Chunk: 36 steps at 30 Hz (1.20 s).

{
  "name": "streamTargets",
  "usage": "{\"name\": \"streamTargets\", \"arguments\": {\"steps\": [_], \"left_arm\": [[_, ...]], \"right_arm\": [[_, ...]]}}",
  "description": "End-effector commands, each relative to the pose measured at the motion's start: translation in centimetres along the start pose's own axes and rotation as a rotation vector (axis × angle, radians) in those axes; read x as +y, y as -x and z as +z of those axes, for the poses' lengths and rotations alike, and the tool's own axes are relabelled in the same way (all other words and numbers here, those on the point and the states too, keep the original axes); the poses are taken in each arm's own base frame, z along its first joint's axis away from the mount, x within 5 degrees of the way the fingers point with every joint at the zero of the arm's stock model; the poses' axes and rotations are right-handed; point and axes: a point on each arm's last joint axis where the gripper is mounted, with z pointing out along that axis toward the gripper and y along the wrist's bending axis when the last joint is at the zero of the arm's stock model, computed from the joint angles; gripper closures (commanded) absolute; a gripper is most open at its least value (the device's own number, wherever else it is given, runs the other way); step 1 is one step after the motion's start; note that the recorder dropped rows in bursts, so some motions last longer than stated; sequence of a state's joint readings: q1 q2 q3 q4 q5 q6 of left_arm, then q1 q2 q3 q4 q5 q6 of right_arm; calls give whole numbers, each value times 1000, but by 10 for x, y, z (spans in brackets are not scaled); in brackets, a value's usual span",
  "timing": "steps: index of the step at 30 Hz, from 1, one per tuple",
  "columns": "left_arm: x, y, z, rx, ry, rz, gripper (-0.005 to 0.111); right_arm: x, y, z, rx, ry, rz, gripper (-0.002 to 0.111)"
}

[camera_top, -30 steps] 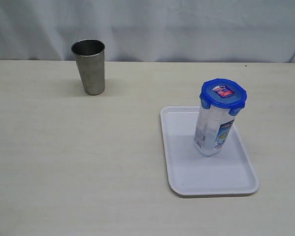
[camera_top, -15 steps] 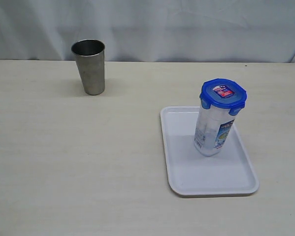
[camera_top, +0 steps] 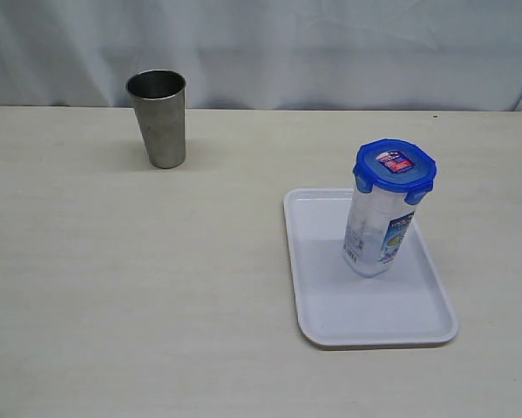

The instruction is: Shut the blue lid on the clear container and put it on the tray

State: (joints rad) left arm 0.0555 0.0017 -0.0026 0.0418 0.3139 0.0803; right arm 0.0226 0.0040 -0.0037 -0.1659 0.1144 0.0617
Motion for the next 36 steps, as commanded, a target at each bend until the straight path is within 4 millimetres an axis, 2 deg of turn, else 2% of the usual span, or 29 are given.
{"name": "streamTargets", "arguments": {"steps": [1, 13, 36], "left_arm": [[0, 0, 0, -4, 2, 0, 107], [0, 0, 0, -4, 2, 0, 107], [0, 0, 0, -4, 2, 0, 107]], "right_arm": [[-1, -8, 0, 77, -14, 0, 104], [-1, -19, -2, 197, -25, 107, 104], [1, -23, -3, 239, -1, 25, 104]]}}
